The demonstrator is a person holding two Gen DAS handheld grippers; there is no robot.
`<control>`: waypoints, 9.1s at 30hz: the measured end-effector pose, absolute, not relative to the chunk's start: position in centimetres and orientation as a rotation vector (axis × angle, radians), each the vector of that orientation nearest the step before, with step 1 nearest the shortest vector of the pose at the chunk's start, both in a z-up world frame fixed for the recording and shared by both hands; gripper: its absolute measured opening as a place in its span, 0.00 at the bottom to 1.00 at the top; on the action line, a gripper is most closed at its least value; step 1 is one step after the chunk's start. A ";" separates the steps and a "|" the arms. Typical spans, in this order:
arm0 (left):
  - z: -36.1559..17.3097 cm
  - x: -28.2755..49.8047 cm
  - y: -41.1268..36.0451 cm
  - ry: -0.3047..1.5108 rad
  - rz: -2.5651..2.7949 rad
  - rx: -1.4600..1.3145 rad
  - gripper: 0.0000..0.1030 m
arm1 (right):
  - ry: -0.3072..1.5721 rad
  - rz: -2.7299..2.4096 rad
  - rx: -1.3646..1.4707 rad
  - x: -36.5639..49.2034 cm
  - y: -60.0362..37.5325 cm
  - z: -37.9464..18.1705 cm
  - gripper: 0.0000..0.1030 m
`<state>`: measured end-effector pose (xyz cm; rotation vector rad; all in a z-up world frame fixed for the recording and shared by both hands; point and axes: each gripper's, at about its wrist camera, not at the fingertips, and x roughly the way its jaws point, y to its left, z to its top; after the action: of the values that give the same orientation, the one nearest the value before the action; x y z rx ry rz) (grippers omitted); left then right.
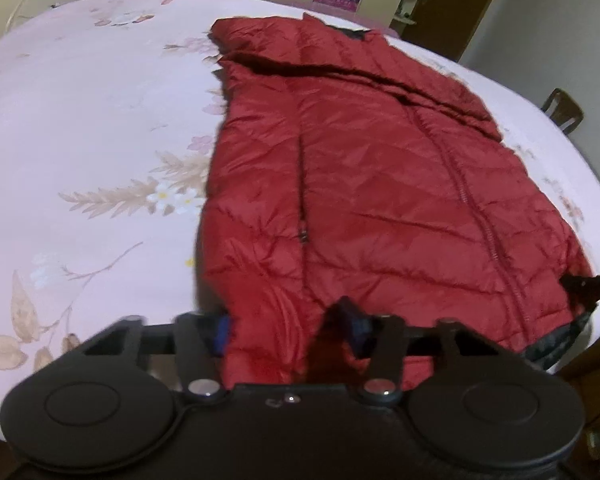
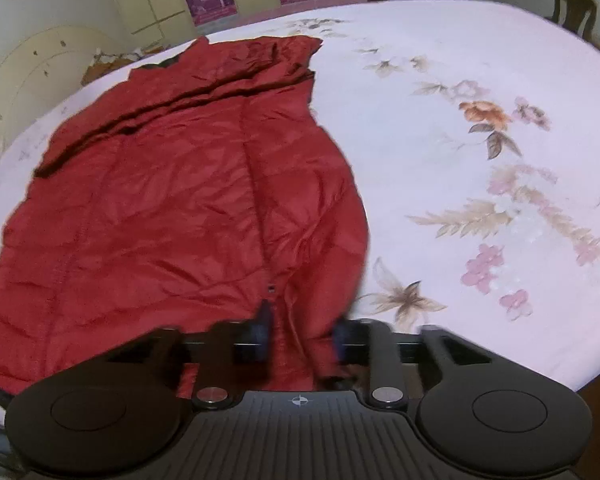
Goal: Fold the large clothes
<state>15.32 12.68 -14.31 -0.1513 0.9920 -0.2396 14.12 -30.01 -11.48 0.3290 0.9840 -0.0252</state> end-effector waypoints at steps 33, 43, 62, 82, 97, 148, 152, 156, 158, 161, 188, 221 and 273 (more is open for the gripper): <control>-3.2 33.4 12.5 0.623 -0.190 -0.271 0.13 | 0.607 0.023 0.390 32.5 -31.7 0.0 0.08; -4.3 45.5 11.2 0.586 -0.024 -0.148 0.13 | 0.610 -0.020 0.390 46.2 -33.0 -1.3 0.08; -12.3 58.9 9.5 0.770 0.176 -0.042 0.21 | 0.826 -0.064 0.470 60.6 -35.2 -11.8 0.09; -8.4 56.5 9.0 0.585 0.108 -0.069 0.99 | 0.633 -0.056 0.383 60.6 -34.0 -8.3 0.90; -15.6 57.8 3.7 0.700 0.063 0.122 0.92 | 0.724 0.052 0.107 61.0 -24.9 -12.9 0.55; -14.9 51.6 2.7 0.874 0.074 0.080 0.99 | 0.773 0.032 0.075 52.2 -27.0 -13.0 0.55; -13.6 50.0 2.6 0.855 0.065 0.062 0.97 | 0.738 0.084 0.051 49.4 -25.8 -11.6 0.55; -12.4 47.4 2.8 0.833 0.044 0.053 0.97 | 0.716 0.123 0.048 46.6 -24.6 -10.8 0.55; -12.2 46.0 3.1 0.831 0.041 0.048 0.97 | 0.717 0.142 0.042 45.2 -24.0 -10.7 0.55; -12.3 44.2 3.7 0.821 0.048 0.050 0.97 | 0.724 0.150 0.016 43.7 -23.5 -11.1 0.55; -13.4 38.8 10.7 0.999 0.012 -0.326 1.00 | 0.909 -0.001 0.345 38.4 -29.7 -12.4 0.56; -12.1 34.9 14.1 0.887 0.015 -0.609 0.24 | 0.846 0.137 0.617 36.3 -31.9 -11.0 0.17; -14.9 24.1 12.1 0.919 0.059 -0.619 0.92 | 0.721 0.199 0.203 21.4 -25.4 -5.2 0.54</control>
<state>24.06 12.08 -14.93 -0.6192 0.9190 0.0586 21.44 -25.35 -5.15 0.2031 0.7211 0.1987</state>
